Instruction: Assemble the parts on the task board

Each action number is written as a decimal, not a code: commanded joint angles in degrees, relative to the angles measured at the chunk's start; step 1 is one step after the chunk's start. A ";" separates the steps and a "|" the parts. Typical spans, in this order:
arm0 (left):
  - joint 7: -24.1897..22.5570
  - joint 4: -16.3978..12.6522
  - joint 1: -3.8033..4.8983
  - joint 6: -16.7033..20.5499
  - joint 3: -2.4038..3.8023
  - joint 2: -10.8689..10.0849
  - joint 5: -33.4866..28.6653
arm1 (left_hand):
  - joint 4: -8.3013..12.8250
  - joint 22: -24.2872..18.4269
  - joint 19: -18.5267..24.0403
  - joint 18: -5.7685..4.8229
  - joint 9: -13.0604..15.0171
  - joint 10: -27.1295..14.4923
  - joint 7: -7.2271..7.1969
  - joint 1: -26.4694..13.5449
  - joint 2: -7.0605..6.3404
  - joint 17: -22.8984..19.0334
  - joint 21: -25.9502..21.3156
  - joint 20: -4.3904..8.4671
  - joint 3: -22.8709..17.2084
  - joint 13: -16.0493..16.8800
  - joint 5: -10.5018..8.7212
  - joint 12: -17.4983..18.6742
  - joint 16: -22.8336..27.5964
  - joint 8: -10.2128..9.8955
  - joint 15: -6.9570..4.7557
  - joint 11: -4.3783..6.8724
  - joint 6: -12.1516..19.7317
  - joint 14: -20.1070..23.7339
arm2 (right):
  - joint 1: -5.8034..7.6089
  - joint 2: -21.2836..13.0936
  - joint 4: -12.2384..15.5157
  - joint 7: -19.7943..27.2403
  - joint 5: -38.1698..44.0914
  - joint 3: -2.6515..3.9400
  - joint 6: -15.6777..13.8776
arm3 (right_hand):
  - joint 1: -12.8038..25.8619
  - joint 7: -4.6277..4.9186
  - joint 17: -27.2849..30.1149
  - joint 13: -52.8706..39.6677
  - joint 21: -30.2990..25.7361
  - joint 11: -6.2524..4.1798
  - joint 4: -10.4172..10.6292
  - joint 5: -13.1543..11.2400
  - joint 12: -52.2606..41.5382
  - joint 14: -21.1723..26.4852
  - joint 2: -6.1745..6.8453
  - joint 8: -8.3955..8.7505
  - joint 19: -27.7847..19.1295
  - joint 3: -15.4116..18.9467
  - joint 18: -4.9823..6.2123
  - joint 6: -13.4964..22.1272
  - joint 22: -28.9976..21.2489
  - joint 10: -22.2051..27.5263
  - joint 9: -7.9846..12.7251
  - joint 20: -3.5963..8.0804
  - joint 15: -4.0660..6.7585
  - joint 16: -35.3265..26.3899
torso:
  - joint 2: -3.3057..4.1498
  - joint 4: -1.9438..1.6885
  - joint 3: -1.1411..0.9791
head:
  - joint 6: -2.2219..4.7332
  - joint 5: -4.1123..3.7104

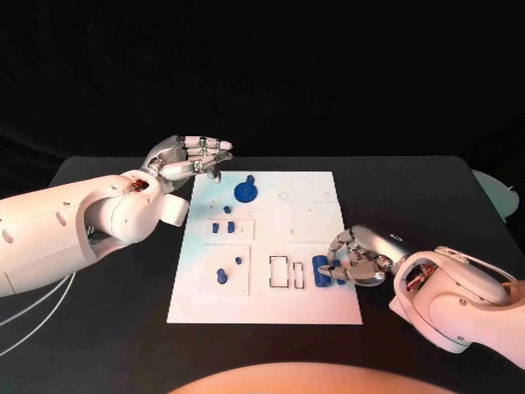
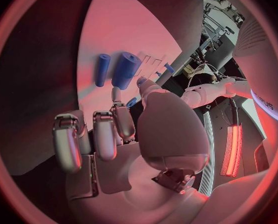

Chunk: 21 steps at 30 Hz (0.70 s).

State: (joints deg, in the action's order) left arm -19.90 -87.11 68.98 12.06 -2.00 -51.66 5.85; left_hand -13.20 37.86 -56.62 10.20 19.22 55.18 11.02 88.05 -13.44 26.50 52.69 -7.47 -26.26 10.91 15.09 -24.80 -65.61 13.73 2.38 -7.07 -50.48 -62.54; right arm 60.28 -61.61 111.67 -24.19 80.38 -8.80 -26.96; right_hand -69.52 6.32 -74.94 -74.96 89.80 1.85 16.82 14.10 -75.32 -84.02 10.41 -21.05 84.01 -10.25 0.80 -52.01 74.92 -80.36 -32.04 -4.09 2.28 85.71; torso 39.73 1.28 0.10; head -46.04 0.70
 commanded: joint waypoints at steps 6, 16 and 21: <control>-0.28 -0.33 0.03 -1.05 0.03 -0.15 -0.19 | -0.01 -0.09 0.16 0.38 -0.06 -0.26 0.08 -0.64 0.08 -0.05 -0.28 -0.15 -0.23 0.05 0.03 -0.34 0.12 -0.33 0.20 -0.03 0.45 0.13 | -0.75 1.12 -0.67 -2.78 2.56 -0.01 2.38 | 1.51 -0.22 -2.91 -1.73 0.20 -0.25 0.00 -0.15 -0.25 -3.74 -0.35 -0.72 5.99 1.34 -0.80 -0.13 15.08 -0.18 -0.22 0.34 0.07 0.21 | 0.02 0.13 0.05 | -0.28 0.23; 0.08 -0.41 0.03 -1.46 0.02 -0.30 -0.19 | -0.09 -0.13 0.17 0.38 -0.05 -0.38 0.10 -0.92 0.08 -0.11 -0.35 -0.19 -0.25 0.07 0.02 -0.47 0.09 -0.30 0.24 -0.06 0.49 0.14 | -1.39 2.77 -1.37 -6.26 5.60 -0.01 4.20 | 2.71 -0.40 -3.05 -1.84 0.20 -0.38 0.01 -1.20 -0.22 -3.74 -0.87 -1.27 5.99 3.61 -0.80 -0.25 15.08 -0.14 -0.43 0.42 0.18 0.26 | -0.08 0.11 0.10 | -0.33 0.45; 0.27 -0.44 0.03 -1.66 0.02 -0.31 -0.19 | -0.09 -0.13 0.17 0.38 -0.05 -0.38 0.10 -0.92 0.08 -0.11 -0.35 -0.19 -0.25 0.07 0.02 -0.47 0.09 -0.30 0.24 -0.06 0.49 0.14 | -1.85 3.88 -1.80 -8.00 6.30 0.00 4.11 | 3.12 -0.48 -3.14 -1.94 0.20 -0.45 0.02 -1.91 -0.24 -3.75 -1.35 -1.63 5.99 5.35 -0.80 -0.25 15.08 -0.17 -0.55 0.46 0.24 0.29 | -0.08 0.11 0.12 | -0.28 0.40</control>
State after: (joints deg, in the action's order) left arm -19.64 -87.35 68.98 11.68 -2.02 -52.02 5.85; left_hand -13.20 37.80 -56.62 10.20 19.22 55.19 11.02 87.59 -13.44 26.44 52.69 -7.47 -26.25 10.89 15.09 -25.02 -65.61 13.73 2.38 -7.07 -50.48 -62.54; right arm 58.61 -57.90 110.04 -29.14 84.48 -8.74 -24.40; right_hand -66.80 6.13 -74.92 -74.94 89.76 1.64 16.83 12.39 -75.32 -84.02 9.20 -22.42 84.01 -5.02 0.81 -52.20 74.91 -80.56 -32.52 -4.10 2.28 85.70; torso 39.66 1.38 0.19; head -46.37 1.15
